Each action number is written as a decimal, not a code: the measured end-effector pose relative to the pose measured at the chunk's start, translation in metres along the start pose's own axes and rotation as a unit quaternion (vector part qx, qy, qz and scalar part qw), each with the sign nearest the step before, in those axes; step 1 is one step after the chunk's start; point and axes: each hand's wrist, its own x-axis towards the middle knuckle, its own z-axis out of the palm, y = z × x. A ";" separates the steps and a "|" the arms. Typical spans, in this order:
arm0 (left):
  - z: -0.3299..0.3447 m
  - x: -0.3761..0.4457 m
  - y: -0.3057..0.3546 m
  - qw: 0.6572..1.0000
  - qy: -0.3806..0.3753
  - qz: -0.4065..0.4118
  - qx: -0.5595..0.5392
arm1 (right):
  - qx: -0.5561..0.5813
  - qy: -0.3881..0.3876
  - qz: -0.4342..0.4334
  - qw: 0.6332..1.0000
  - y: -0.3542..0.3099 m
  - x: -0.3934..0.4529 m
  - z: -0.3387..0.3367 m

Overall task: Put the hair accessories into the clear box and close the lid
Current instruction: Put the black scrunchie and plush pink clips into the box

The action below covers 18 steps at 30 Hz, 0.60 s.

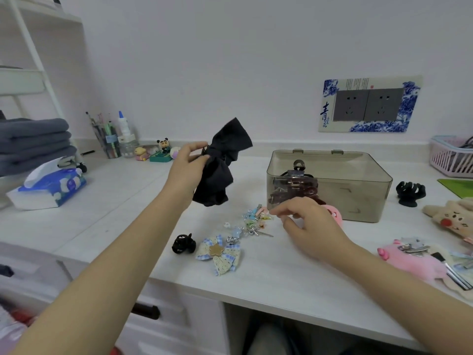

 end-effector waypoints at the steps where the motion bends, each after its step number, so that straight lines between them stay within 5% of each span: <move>1: -0.001 0.001 0.003 0.999 -0.013 -0.016 -0.034 | 0.001 -0.004 -0.001 1.000 -0.002 0.000 0.000; 8: 0.001 -0.004 0.009 0.978 -0.116 -0.099 -0.146 | -0.010 -0.148 -0.124 0.981 -0.024 -0.005 0.009; 13: 0.004 -0.004 -0.004 0.994 -0.078 -0.044 -0.056 | -0.062 -0.249 -0.191 0.947 -0.043 -0.009 0.036; 18: -0.001 -0.002 -0.008 0.996 -0.028 -0.045 -0.077 | -0.117 -0.279 -0.227 0.926 -0.060 0.004 0.061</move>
